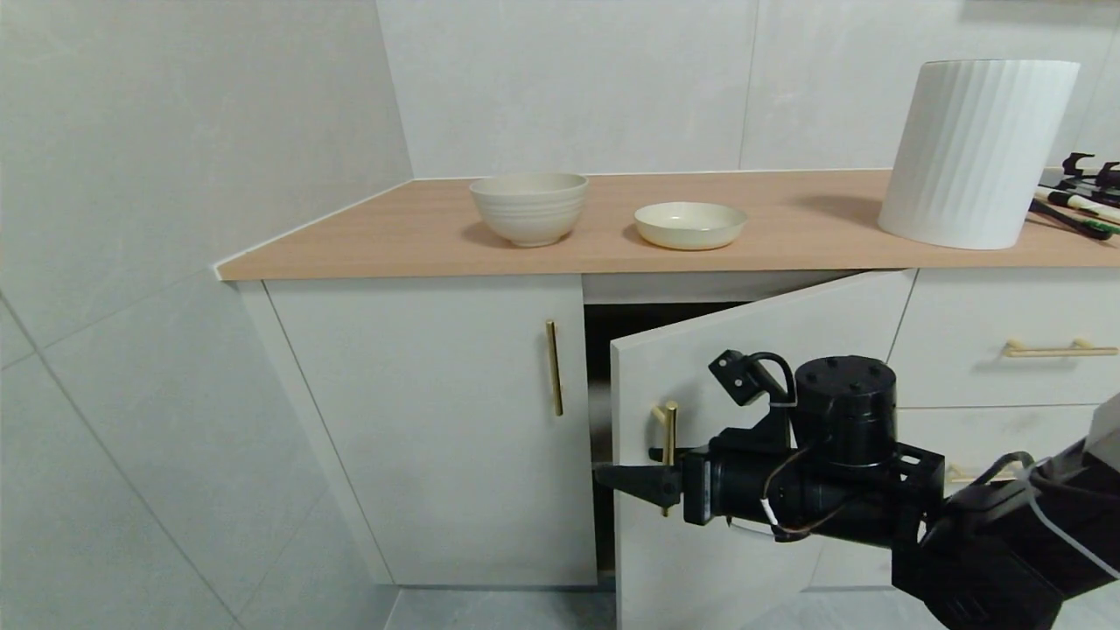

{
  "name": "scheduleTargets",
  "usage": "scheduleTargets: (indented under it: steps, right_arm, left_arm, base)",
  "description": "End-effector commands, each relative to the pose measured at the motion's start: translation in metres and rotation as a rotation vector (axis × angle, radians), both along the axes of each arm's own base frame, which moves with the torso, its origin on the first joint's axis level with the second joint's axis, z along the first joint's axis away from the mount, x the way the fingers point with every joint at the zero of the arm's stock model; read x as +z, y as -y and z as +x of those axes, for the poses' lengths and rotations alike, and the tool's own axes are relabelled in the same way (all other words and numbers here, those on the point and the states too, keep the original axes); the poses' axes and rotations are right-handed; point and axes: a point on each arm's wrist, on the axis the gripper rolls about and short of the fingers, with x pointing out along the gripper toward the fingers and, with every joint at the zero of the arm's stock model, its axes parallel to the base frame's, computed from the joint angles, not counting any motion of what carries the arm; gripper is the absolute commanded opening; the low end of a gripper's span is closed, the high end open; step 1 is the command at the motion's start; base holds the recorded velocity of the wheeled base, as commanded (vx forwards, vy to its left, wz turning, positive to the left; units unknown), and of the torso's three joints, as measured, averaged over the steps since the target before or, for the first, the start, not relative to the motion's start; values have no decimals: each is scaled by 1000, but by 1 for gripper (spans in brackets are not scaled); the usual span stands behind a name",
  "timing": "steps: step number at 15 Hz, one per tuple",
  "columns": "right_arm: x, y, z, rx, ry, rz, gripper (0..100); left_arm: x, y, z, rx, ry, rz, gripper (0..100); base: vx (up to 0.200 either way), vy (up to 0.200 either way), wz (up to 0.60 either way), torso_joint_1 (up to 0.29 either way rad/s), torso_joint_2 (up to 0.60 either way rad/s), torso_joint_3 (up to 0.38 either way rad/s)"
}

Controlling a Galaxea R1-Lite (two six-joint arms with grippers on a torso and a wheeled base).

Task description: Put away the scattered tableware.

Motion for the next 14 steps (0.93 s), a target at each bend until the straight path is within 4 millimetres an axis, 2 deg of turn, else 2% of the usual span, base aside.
scheduleTargets:
  steps: [1,4,10,11,14]
  right_arm:
    - [10,4,-21,47,18,20,100]
    - [7,1,-28,76,9,15,100]
    - [3,8,-36,79,4,11,100]
    - [6,10,-37,79,10,17,100]
    - [7,11,-38,79,13,20,100]
  left_arm:
    - [0,0,0,0,0,0,100]
    - [0,0,0,-2,0,8,100]
    - [2,0,0,-5,8,17,100]
    - [15,0,-5,-20,51,17,100]
    - [92,1,-20,-157,24,12,100]
  base:
    - [0,0,0,0,0,0]
    - [0,0,0,0,0,0]
    - [0,0,0,0,0,0]
    - [0,0,0,0,0,0]
    - [0,0,0,0,0,0]
